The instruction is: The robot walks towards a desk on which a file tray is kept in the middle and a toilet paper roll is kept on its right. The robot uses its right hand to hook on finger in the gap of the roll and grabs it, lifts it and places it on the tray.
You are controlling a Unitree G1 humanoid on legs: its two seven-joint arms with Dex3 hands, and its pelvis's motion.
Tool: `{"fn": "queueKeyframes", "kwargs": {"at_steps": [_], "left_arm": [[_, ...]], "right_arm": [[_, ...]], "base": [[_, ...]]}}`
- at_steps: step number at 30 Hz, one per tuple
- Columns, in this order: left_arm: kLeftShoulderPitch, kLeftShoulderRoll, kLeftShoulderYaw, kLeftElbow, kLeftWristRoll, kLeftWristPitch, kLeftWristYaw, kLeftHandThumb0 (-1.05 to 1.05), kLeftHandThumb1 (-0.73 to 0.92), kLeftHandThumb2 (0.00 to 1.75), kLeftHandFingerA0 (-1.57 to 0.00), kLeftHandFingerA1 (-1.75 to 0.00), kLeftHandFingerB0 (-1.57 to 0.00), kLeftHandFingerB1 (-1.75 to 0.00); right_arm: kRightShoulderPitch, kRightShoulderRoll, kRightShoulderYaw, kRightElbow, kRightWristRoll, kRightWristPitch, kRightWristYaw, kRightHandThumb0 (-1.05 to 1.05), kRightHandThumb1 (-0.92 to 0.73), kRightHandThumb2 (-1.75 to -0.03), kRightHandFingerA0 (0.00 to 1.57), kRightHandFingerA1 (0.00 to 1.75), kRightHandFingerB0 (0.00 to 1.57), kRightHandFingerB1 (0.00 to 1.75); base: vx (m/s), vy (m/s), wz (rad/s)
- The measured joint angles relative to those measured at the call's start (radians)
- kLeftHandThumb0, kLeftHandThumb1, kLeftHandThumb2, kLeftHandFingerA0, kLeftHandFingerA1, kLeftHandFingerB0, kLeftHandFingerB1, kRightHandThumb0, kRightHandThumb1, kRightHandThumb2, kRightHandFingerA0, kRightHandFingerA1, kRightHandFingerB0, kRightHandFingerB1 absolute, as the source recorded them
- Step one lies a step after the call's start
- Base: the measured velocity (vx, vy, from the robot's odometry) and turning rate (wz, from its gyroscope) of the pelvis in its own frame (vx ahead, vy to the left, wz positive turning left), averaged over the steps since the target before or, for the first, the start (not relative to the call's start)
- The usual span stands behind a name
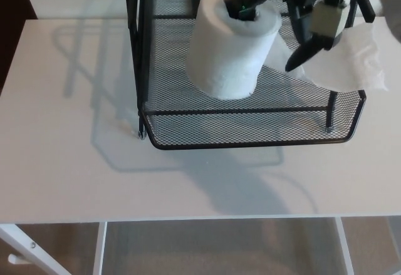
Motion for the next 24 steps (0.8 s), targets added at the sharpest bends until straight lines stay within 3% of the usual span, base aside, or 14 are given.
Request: {"fn": "queueKeyframes", "kwargs": {"at_steps": [3,6,7,8,11,13,14,15,16,18,19,20,22,24], "left_arm": [[0.002,0.000,0.000,0.000,0.000,0.000,0.000,-0.85,0.92,0.72,-0.32,-1.00,-0.18,-0.76],[0.002,-0.001,0.000,0.000,0.000,0.000,0.000,-0.82,0.92,0.69,-0.35,-0.97,-0.17,-0.72],[0.002,-0.001,0.000,0.000,0.000,0.000,0.000,-0.80,0.92,0.70,-0.33,-0.92,-0.16,-0.70],[0.002,-0.001,0.001,0.001,-0.001,0.000,0.000,-0.81,0.92,0.70,-0.32,-0.91,-0.14,-0.69],[0.002,-0.001,0.001,0.002,-0.002,0.000,0.000,-0.81,0.92,0.71,-0.32,-0.89,-0.15,-0.69],[0.003,-0.001,0.001,0.003,-0.001,0.000,0.000,-0.82,0.92,0.72,-0.34,-0.92,-0.18,-0.70],[0.003,-0.001,0.001,0.003,-0.001,0.000,0.000,-0.81,0.92,0.73,-0.36,-0.96,-0.20,-0.73],[0.003,-0.001,0.001,0.003,-0.001,0.000,0.000,-0.81,0.92,0.71,-0.36,-0.96,-0.20,-0.73],[0.004,-0.001,0.001,0.004,-0.002,0.000,0.000,-0.81,0.92,0.73,-0.35,-0.94,-0.20,-0.72],[0.004,-0.001,0.001,0.004,-0.002,0.000,0.000,-0.81,0.92,0.73,-0.33,-0.92,-0.19,-0.71],[0.004,-0.001,0.001,0.004,-0.002,0.000,0.000,-0.81,0.92,0.73,-0.34,-0.93,-0.19,-0.72],[0.004,-0.001,0.001,0.004,-0.002,0.000,0.000,-0.81,0.92,0.73,-0.34,-0.93,-0.19,-0.72],[0.004,-0.001,0.001,0.004,-0.001,0.000,0.000,-0.80,0.92,0.73,-0.33,-0.92,-0.18,-0.71],[0.005,-0.001,0.001,0.004,-0.002,0.000,0.000,-0.82,0.92,0.72,-0.32,-0.92,-0.17,-0.72]], "right_arm": [[-0.048,-0.003,-0.003,0.034,0.007,0.015,0.044,-0.52,-0.44,-0.54,0.83,1.13,0.24,0.33],[-0.093,-0.010,-0.013,0.070,0.018,0.023,0.086,-0.55,-0.37,-0.73,0.87,0.97,0.19,0.43],[-0.097,-0.011,-0.014,0.073,0.020,0.024,0.089,-0.52,-0.48,-0.55,0.86,1.04,0.26,0.33],[-0.128,-0.017,-0.026,0.098,0.030,0.028,0.116,-0.56,-0.37,-0.73,0.80,0.78,0.20,0.43],[-0.171,-0.039,-0.051,0.134,0.046,0.040,0.157,-0.45,-0.46,-0.55,0.88,0.61,0.27,0.30],[-0.195,-0.061,-0.088,0.161,0.067,0.054,0.188,-0.40,-0.49,-0.56,0.89,0.59,0.23,0.29],[-0.203,-0.072,-0.109,0.173,0.080,0.060,0.202,-0.56,-0.39,-0.75,0.86,0.64,0.22,0.44],[-0.207,-0.087,-0.141,0.185,0.096,0.067,0.215,-0.43,-0.54,-0.58,0.87,0.57,0.25,0.33],[-0.210,-0.102,-0.171,0.196,0.112,0.074,0.227,-0.56,-0.43,-0.78,0.79,0.65,0.16,0.44],[-0.211,-0.130,-0.224,0.217,0.139,0.086,0.247,-0.65,-0.46,-0.84,0.75,0.66,0.14,0.45],[-0.212,-0.148,-0.257,0.231,0.155,0.093,0.259,-0.60,-0.55,-0.58,0.80,0.54,0.23,0.34],[-0.212,-0.166,-0.286,0.244,0.169,0.096,0.268,-0.63,-0.44,-0.80,0.77,0.63,0.18,0.44],[-0.212,-0.212,-0.355,0.270,0.200,0.104,0.286,-0.52,-0.55,-0.57,0.78,0.53,0.22,0.32],[-0.211,-0.262,-0.420,0.297,0.227,0.111,0.302,-0.55,-0.65,-0.60,0.71,0.62,0.14,0.30]], "base": [[0.00,0.000,0.00],[0.00,0.000,0.00],[0.00,0.000,0.00],[0.00,0.000,0.00],[0.00,0.000,0.00],[0.00,0.000,0.00],[0.00,0.000,0.00],[0.00,0.000,0.00],[0.00,0.000,0.00],[0.00,0.000,0.00],[0.00,0.000,0.00],[0.00,0.000,0.00],[0.00,0.000,0.00],[0.00,0.000,0.00]]}}
